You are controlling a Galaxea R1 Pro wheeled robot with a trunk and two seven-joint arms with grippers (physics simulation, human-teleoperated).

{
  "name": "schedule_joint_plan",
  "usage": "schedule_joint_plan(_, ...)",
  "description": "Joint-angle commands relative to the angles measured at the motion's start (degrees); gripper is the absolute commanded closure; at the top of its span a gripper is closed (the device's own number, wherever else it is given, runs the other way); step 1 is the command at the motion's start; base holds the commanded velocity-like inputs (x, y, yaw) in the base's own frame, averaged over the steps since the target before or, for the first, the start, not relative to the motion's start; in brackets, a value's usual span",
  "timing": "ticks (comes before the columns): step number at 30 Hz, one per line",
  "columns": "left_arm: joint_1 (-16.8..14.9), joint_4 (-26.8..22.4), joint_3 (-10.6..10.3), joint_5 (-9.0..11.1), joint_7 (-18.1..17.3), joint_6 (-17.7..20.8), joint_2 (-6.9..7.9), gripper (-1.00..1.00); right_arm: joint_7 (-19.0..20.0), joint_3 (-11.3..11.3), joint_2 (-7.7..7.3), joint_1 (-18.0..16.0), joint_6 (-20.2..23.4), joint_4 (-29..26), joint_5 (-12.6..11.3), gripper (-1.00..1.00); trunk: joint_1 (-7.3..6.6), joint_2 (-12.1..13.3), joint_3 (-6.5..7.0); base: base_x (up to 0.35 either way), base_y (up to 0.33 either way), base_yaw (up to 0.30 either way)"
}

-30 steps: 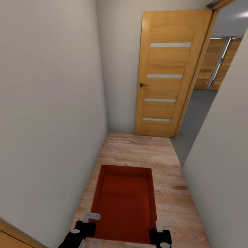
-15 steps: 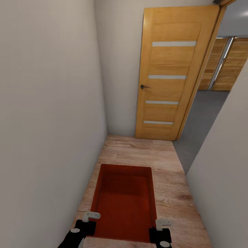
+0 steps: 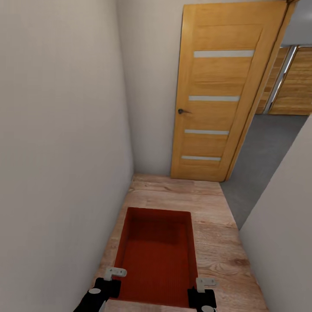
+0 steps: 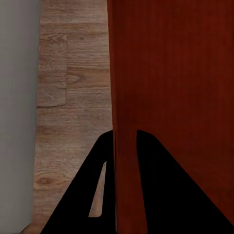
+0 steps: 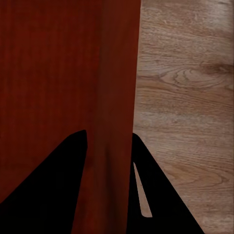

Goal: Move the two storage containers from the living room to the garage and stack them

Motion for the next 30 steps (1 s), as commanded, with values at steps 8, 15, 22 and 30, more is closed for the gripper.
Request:
schedule_joint_plan(8,0.02,1.97,-1.24,-0.73,0.65,0.34,0.08,1.00,-0.65,-0.18,-0.57,-1.64,-0.44,-0.05,0.38,1.00,0.04,-0.04,-0.06,0.131,0.000,0.000)
schedule_joint_plan(15,0.02,1.97,-1.32,-0.73,0.65,0.32,0.08,1.00,-0.65,-0.18,-0.55,-1.64,-0.44,-0.05,0.38,1.00,0.04,-0.04,-0.06,0.004,0.000,0.000)
schedule_joint_plan(22,0.02,1.97,-1.32,-0.73,0.65,0.28,0.08,1.00,-0.65,-0.18,-0.61,-1.64,-0.73,-0.05,0.38,1.00,0.04,-0.04,-0.06,0.000,0.000,0.000)
schedule_joint_plan(30,0.02,1.97,-1.32,-0.73,0.65,0.30,0.08,1.00,-0.61,-0.18,-0.63,-1.64,-1.15,-0.05,0.38,1.00,0.04,-0.04,-0.06,0.000,0.000,0.000)
